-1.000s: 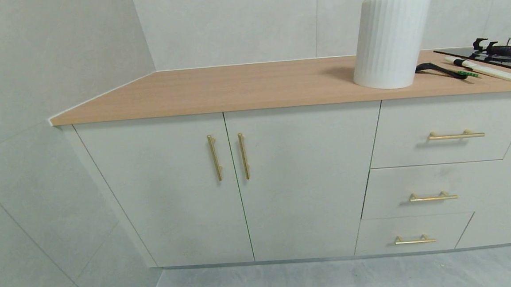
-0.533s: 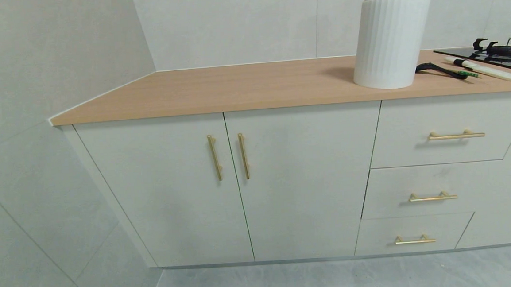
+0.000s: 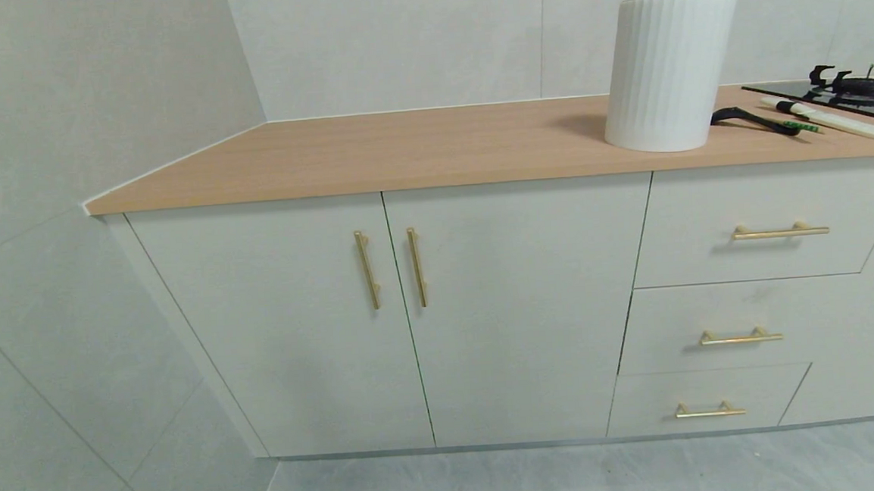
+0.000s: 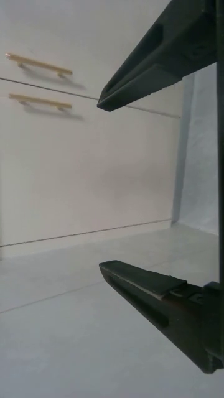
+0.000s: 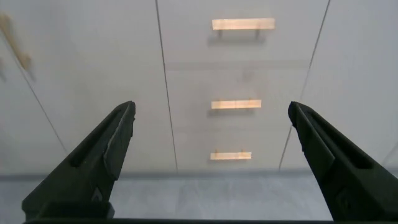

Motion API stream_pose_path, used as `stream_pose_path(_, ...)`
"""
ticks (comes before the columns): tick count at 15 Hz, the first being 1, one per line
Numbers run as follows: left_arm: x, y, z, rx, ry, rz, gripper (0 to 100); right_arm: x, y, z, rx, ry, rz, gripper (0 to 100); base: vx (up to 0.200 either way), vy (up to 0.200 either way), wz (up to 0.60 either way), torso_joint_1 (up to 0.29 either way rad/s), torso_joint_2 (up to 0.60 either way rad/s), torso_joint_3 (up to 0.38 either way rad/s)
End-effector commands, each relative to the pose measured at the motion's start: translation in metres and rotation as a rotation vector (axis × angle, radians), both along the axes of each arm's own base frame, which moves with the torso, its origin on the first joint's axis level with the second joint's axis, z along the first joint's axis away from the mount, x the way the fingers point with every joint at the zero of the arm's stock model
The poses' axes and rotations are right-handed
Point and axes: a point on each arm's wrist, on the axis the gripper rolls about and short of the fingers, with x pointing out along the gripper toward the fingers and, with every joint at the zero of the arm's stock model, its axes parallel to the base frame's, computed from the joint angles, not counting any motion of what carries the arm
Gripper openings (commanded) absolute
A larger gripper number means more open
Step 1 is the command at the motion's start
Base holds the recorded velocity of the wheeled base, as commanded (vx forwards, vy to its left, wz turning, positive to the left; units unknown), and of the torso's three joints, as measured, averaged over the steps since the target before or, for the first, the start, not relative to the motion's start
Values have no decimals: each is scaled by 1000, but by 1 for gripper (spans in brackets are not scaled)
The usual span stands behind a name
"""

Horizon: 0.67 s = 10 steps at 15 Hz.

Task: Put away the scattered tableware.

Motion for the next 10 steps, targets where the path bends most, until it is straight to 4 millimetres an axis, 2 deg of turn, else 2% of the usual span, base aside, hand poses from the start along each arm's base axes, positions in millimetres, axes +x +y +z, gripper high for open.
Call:
stream_pose_path(1, 1, -1, -4, -2, 23, -24, 100, 2, 0, -9, -1, 61, 0, 100, 0, 0, 0, 0, 0, 0)
stream_pose_path(5, 1, -3, -5, 13, 36, -149, 100, 2, 0, -9, -2, 59, 11, 100, 0, 0, 0, 0, 0, 0)
stream_pose_path(10, 1, -4, -6, 82, 46, -177, 100, 2, 1, -9, -7, 58, 24, 100, 0, 0, 0, 0, 0, 0)
